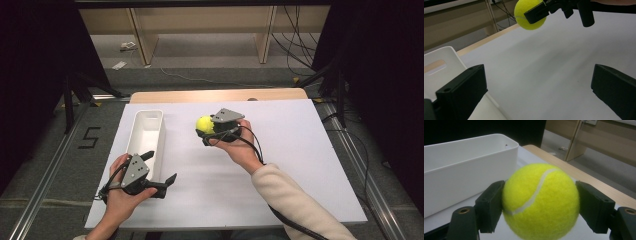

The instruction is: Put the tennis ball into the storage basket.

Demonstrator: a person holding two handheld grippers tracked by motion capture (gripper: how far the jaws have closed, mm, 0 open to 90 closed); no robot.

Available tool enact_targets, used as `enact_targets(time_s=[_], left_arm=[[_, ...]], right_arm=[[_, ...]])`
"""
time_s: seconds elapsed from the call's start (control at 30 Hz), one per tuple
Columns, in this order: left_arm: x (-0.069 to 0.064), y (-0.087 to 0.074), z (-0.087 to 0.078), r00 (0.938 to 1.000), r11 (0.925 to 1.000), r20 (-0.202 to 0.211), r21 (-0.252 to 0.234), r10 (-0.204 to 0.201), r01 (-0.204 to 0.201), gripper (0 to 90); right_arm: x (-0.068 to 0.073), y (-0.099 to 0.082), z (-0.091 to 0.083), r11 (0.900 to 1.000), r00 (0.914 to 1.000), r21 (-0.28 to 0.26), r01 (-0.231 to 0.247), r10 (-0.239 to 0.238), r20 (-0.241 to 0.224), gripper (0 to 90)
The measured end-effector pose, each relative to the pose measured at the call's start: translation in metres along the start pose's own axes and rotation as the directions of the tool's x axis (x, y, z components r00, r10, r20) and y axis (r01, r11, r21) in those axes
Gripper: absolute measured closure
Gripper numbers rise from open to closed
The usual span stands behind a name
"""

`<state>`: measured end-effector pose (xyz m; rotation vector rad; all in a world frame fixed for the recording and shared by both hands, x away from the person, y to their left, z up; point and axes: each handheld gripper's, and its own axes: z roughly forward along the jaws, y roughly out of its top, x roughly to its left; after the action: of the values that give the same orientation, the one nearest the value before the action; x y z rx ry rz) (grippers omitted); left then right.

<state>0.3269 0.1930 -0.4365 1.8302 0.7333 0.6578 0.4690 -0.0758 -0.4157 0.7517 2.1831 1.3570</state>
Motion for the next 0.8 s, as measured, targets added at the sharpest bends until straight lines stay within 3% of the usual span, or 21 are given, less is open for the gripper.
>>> enact_targets(time_s=[0.8], left_arm=[[-0.0001, 0.0002, -0.0002, 1.0, 1.0, 0.001, -0.004, 0.0, 0.0, 0.0]], right_arm=[[0.0073, 0.0056, 0.01, 0.9999, 0.9998, 0.006, 0.009, -0.009, -0.017, 27.2]])
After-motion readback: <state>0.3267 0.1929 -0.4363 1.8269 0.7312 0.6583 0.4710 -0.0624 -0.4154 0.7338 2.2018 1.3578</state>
